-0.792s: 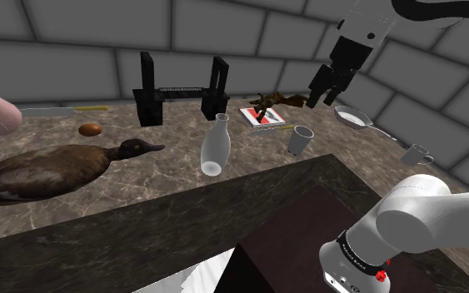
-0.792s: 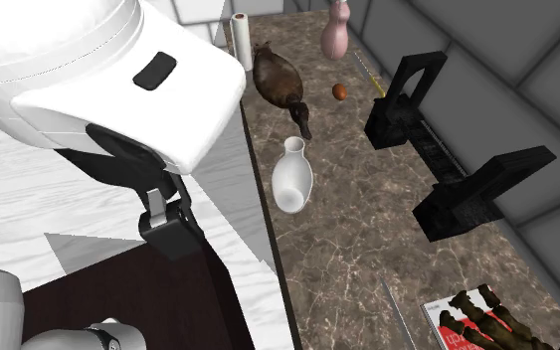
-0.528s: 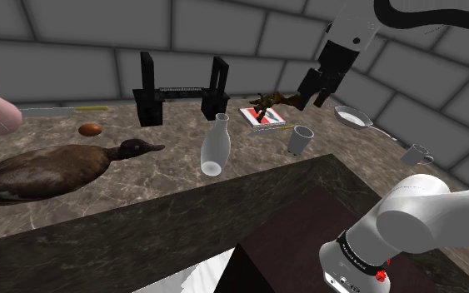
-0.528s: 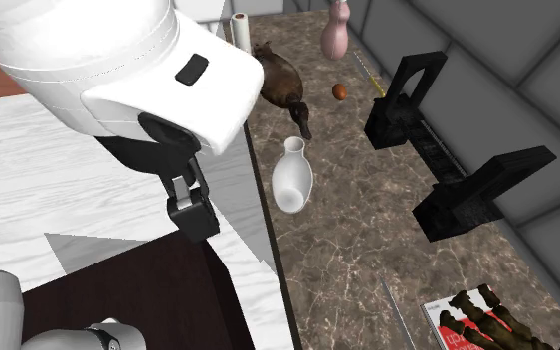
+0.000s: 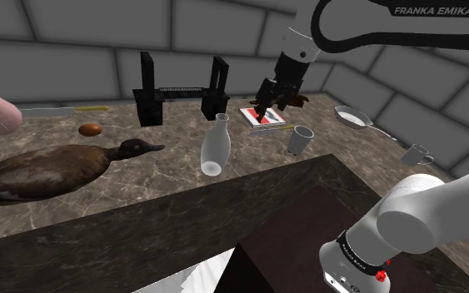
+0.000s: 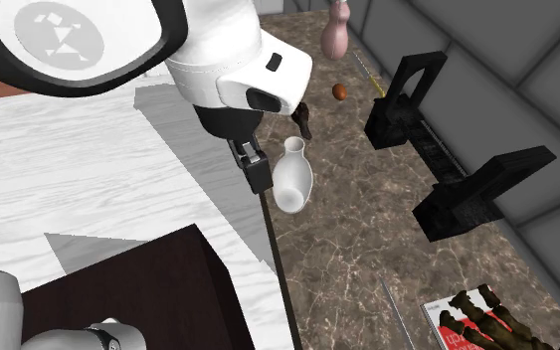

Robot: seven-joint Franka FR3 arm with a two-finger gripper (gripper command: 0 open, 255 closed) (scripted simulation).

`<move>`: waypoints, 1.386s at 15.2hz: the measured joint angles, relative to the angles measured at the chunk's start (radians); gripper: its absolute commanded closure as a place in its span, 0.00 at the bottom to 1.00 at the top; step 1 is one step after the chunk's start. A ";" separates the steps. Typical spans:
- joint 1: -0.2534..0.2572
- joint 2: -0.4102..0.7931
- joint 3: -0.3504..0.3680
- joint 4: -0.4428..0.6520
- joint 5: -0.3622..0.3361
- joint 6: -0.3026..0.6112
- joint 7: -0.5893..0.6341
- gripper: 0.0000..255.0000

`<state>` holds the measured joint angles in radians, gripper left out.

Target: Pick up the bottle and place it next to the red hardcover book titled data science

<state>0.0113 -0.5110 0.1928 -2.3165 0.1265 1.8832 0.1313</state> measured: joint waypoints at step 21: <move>-0.003 0.429 0.139 0.113 -0.147 0.350 0.163 0.00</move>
<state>0.0087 -0.0816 0.3313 -2.2036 -0.0201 2.2328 0.2942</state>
